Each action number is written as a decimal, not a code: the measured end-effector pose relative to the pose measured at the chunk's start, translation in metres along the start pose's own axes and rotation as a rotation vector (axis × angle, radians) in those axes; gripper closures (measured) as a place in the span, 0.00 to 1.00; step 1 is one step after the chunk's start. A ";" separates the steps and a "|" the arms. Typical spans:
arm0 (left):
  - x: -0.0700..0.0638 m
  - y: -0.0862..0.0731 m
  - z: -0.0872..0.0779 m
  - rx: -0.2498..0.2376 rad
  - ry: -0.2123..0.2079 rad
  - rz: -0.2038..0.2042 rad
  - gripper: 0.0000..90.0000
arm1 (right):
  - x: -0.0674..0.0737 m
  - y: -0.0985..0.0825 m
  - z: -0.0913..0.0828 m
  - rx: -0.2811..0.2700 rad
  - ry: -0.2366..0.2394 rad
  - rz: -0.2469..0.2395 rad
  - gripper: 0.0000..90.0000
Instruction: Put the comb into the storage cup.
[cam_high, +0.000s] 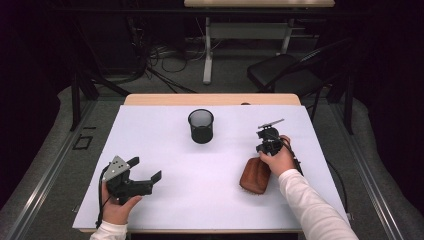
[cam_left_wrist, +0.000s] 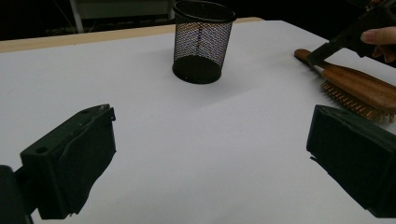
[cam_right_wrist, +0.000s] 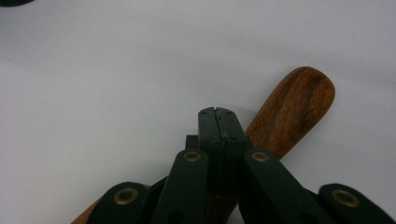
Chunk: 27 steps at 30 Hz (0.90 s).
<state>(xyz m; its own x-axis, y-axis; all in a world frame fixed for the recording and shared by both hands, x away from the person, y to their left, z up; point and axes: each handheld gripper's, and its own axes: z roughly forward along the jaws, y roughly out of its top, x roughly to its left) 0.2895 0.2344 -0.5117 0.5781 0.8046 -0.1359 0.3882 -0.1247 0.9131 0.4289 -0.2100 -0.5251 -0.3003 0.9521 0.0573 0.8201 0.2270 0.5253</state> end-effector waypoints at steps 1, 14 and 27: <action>0.000 0.000 0.000 0.000 0.000 0.000 0.01 | 0.000 0.000 0.000 0.000 0.000 0.000 1.00; 0.000 0.000 0.000 0.001 0.001 -0.003 0.01 | -0.013 -0.004 -0.006 0.010 -0.005 0.017 1.00; 0.000 0.000 0.001 0.002 0.002 -0.005 0.01 | -0.025 -0.015 -0.013 0.035 -0.003 0.039 1.00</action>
<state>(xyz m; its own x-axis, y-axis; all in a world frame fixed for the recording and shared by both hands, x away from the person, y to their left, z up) 0.2896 0.2340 -0.5122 0.5744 0.8065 -0.1398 0.3927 -0.1217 0.9116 0.4176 -0.2400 -0.5231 -0.2661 0.9610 0.0750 0.8477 0.1962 0.4928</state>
